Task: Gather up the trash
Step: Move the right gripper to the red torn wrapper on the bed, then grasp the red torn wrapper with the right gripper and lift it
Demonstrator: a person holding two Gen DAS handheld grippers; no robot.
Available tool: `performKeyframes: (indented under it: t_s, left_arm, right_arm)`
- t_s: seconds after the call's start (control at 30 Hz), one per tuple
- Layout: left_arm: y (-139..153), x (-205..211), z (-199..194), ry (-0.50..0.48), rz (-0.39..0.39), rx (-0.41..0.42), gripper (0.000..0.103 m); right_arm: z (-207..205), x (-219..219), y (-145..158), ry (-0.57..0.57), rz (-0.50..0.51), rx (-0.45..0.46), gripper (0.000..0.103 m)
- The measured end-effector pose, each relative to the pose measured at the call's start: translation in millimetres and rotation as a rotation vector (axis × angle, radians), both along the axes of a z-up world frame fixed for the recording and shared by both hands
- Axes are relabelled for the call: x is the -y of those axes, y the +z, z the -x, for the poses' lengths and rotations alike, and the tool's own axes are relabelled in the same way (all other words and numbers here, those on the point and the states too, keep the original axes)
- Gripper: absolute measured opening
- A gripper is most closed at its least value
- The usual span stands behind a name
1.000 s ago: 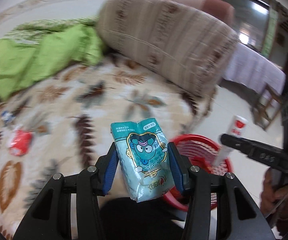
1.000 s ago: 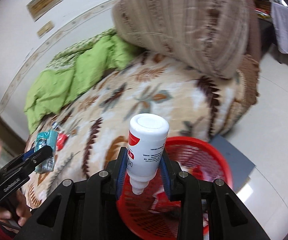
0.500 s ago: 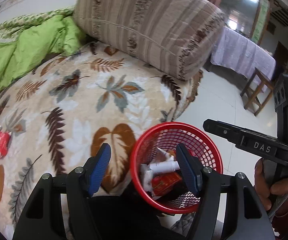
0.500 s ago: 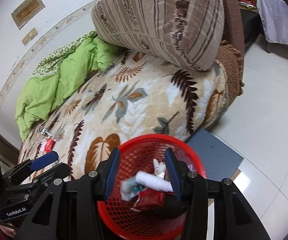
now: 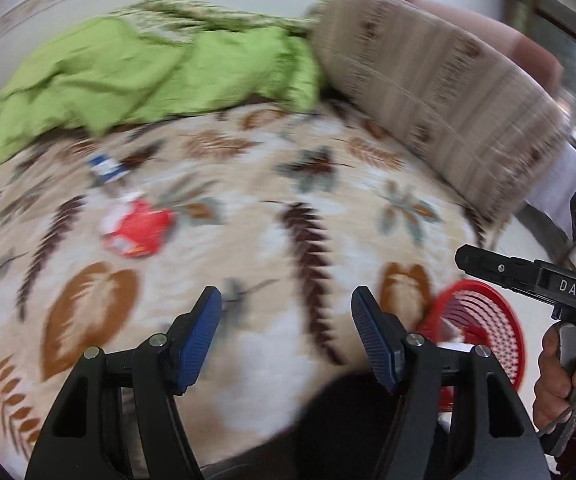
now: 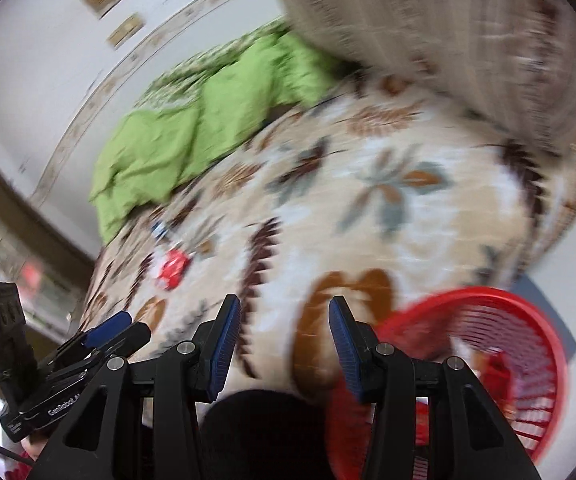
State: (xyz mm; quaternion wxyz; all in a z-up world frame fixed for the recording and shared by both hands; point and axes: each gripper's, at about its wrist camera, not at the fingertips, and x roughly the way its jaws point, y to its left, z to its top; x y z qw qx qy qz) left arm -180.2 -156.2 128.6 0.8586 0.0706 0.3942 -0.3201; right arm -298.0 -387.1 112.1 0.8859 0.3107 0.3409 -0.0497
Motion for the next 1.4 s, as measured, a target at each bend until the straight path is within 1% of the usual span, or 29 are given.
performKeyframes:
  t_s: [0.1, 0.17, 0.33, 0.4, 0.47, 0.57, 0.7, 0.77, 0.83, 0.93, 1.0, 1.03, 1.07, 1.1, 1.13, 1.27, 1.33, 1.4]
  left_arm:
    - [-1, -37, -19, 0.098, -0.005, 0.005, 0.066]
    - [-3, -60, -32, 0.156, 0.006, -0.011, 0.066]
    - [-7, -112, -60, 0.299, 0.008, -0.031, 0.066]
    - [-10, -128, -69, 0.338, 0.017, -0.046, 0.066]
    - [-14, -140, -75, 0.366, 0.024, -0.059, 0.066]
    - [-21, -155, -82, 0.394, 0.030, -0.072, 0.066]
    - [-28, -167, -93, 0.418, 0.034, -0.092, 0.066]
    - [-31, -171, -99, 0.425, 0.037, -0.102, 0.066]
    - [-33, -173, -107, 0.432, 0.033, -0.104, 0.066]
    - [-34, -173, -116, 0.433, 0.022, -0.101, 0.066]
    - [-33, -170, -125, 0.434, 0.017, -0.099, 0.066]
    - [-33, -168, -129, 0.434, 0.014, -0.099, 0.066]
    - [-32, -164, -136, 0.433, 0.012, -0.100, 0.066]
    - [-31, -161, -141, 0.433, 0.012, -0.101, 0.066]
    - [-30, -157, -148, 0.434, 0.013, -0.104, 0.067]
    - [-26, -139, -175, 0.433, 0.026, -0.121, 0.069]
    - [-25, -128, -190, 0.439, 0.025, -0.128, 0.072]
    - [-25, -115, -212, 0.439, 0.033, -0.155, 0.074]
  right_arm:
    - [-40, -28, -2, 0.097, -0.019, -0.009, 0.049]
    - [-71, -50, -6, 0.157, -0.021, -0.027, 0.049]
    - [-141, -90, -20, 0.248, -0.080, -0.063, 0.049]
    - [-169, -102, -28, 0.260, -0.099, -0.073, 0.049]
    - [-196, -112, -40, 0.270, -0.129, -0.106, 0.049]
    - [-233, -120, -62, 0.246, -0.197, -0.137, 0.049]
    - [-268, -125, -86, 0.224, -0.245, -0.175, 0.049]
    - [-281, -126, -95, 0.200, -0.236, -0.193, 0.049]
    - [-295, -126, -104, 0.177, -0.254, -0.203, 0.049]
    - [-305, -127, -115, 0.157, -0.282, -0.209, 0.049]
    - [-307, -130, -114, 0.158, -0.266, -0.190, 0.046]
    - [-308, -132, -112, 0.172, -0.254, -0.184, 0.041]
    - [-309, -135, -112, 0.201, -0.253, -0.180, 0.031]
    - [-309, -136, -113, 0.222, -0.267, -0.175, 0.025]
    - [-307, -137, -113, 0.236, -0.281, -0.166, 0.021]
    - [-284, -127, -101, 0.228, -0.259, -0.099, 0.020]
    - [-263, -115, -94, 0.202, -0.256, -0.060, 0.020]
    - [-240, -103, -86, 0.173, -0.235, -0.023, 0.020]
